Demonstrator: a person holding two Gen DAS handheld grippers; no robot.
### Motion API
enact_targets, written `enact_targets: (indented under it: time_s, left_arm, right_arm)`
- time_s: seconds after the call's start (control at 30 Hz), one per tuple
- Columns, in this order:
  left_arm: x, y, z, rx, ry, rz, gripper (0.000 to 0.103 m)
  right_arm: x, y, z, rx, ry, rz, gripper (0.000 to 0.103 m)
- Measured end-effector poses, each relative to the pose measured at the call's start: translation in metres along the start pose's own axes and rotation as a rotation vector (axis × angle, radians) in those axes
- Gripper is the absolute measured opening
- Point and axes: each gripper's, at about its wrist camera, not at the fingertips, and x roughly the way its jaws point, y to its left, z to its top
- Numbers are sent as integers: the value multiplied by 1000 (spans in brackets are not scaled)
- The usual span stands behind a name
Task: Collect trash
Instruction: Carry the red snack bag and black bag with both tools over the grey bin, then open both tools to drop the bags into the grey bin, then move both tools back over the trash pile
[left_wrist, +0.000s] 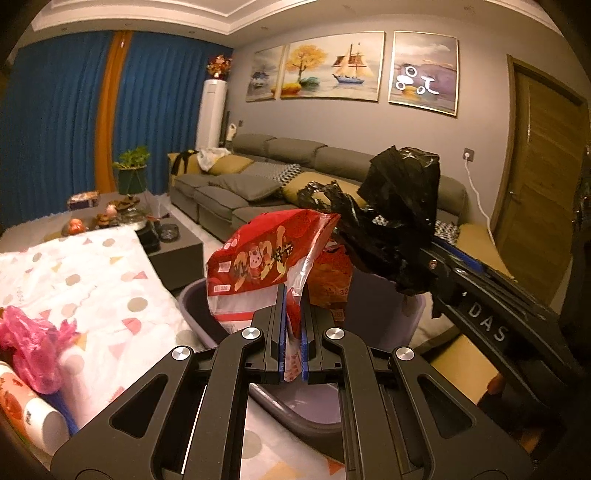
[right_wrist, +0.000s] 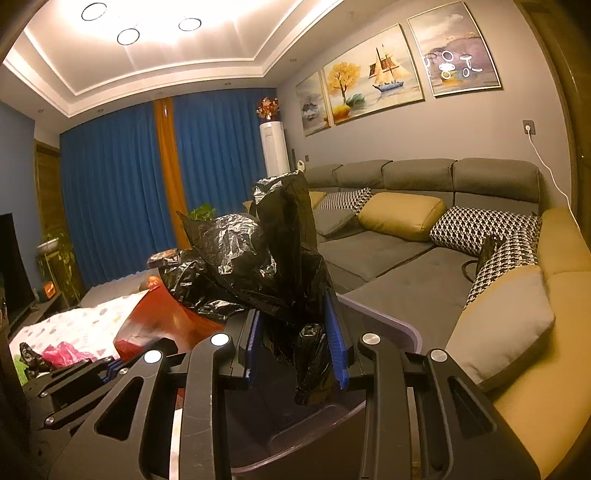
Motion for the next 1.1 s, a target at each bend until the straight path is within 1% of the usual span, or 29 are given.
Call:
enact_targets:
  time_s: [0.2, 0.3, 0.37, 0.47, 0.53, 0.6, 0.63, 0.67, 0.7, 0.8, 0.87, 1.0, 1.1]
  left_arm:
    - [11, 1, -4, -15, 20, -14, 5]
    - [16, 3, -5, -23, 36, -49, 6]
    - [21, 3, -7, -10, 51, -60, 10]
    - [23, 5, -11, -1, 63, -66, 29]
    - [20, 7, -13, 0, 56, -42, 59]
    - [14, 14, -15, -17, 39, -2, 73]
    - [11, 17, -16, -26, 33, 28, 78]
    - [8, 21, -16, -36, 26, 63, 80]
    - [4, 24, -15, -45, 21, 86, 84]
    - [-8, 35, -13, -87, 8, 163, 90]
    - [-19, 39, -12, -108, -1, 197, 91]
    - [-45, 41, -11, -122, -28, 245, 93]
    - [-66, 42, -16, -120, -44, 297, 95]
  right_arm:
    - [7, 0, 0, 3, 14, 3, 33]
    - [12, 0, -1, 7, 22, 3, 34]
    - [15, -1, -2, 10, 29, 4, 34]
    - [18, -2, -3, 13, 35, 7, 34]
    - [21, -3, 0, 16, 36, 12, 38]
    - [22, -3, -1, 18, 38, 15, 40]
    - [23, -3, -1, 18, 40, 17, 45]
    - [24, -3, -1, 18, 40, 17, 55]
    - [23, -3, -1, 21, 34, 17, 58]
    - [20, -4, 0, 24, 28, 18, 58]
    - [17, -4, 0, 29, 21, 20, 61]
    - [3, -3, 2, 32, 2, 18, 69]
    - [-14, 1, 1, 24, -23, 11, 78]
